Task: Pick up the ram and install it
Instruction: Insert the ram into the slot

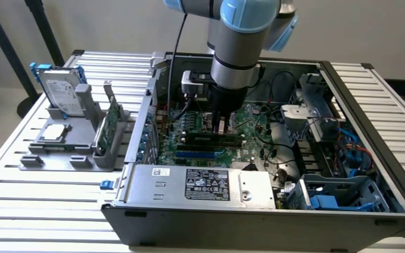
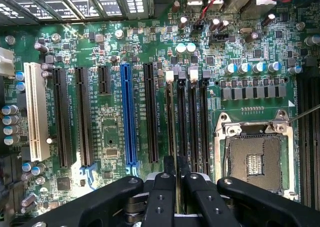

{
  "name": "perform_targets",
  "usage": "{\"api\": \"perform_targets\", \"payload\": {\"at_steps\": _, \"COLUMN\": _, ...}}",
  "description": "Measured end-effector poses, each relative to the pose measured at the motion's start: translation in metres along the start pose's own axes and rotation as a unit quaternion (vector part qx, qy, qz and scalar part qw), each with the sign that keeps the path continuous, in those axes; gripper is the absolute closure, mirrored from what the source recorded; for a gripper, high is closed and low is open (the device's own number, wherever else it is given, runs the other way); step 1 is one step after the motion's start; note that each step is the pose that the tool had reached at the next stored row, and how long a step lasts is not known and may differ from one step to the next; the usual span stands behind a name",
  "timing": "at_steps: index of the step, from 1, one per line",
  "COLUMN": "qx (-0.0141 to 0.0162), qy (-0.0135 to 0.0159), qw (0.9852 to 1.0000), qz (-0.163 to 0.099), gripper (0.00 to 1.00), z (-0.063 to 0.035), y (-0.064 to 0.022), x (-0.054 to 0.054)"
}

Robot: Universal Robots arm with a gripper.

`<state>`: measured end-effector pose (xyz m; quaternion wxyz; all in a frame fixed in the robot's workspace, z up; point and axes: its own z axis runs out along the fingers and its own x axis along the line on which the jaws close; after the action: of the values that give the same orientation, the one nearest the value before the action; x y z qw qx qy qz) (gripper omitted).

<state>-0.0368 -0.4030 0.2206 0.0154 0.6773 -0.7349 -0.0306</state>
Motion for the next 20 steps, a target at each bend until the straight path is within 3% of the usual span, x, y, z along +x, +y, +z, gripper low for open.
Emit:
{"api": "perform_targets", "payload": {"at_steps": 4, "qx": 0.0001, "qy": -0.0001, "qw": 1.0000, "qz": 0.000, "gripper": 0.85, "z": -0.0003, "y": 0.0000, "x": 0.000}}
{"api": "perform_targets", "payload": {"at_steps": 6, "qx": 0.0000, "qy": 0.0001, "qw": 1.0000, "qz": 0.000, "gripper": 0.72, "z": -0.0040, "y": 0.0002, "x": 0.000}}
{"api": "perform_targets", "payload": {"at_steps": 12, "qx": -0.0001, "qy": 0.0000, "qw": 1.0000, "qz": 0.000, "gripper": 0.72, "z": -0.0257, "y": 0.0017, "x": 0.000}}
{"api": "perform_targets", "payload": {"at_steps": 15, "qx": -0.0001, "qy": -0.0001, "qw": 1.0000, "qz": 0.000, "gripper": 0.72, "z": -0.0280, "y": 0.0019, "x": -0.001}}
{"api": "perform_targets", "payload": {"at_steps": 17, "qx": 0.0000, "qy": -0.0003, "qw": 1.0000, "qz": 0.000, "gripper": 0.74, "z": -0.0280, "y": 0.0019, "x": -0.001}}
{"api": "perform_targets", "payload": {"at_steps": 20, "qx": -0.0001, "qy": -0.0002, "qw": 1.0000, "qz": 0.000, "gripper": 0.89, "z": -0.0280, "y": 0.0019, "x": -0.001}}
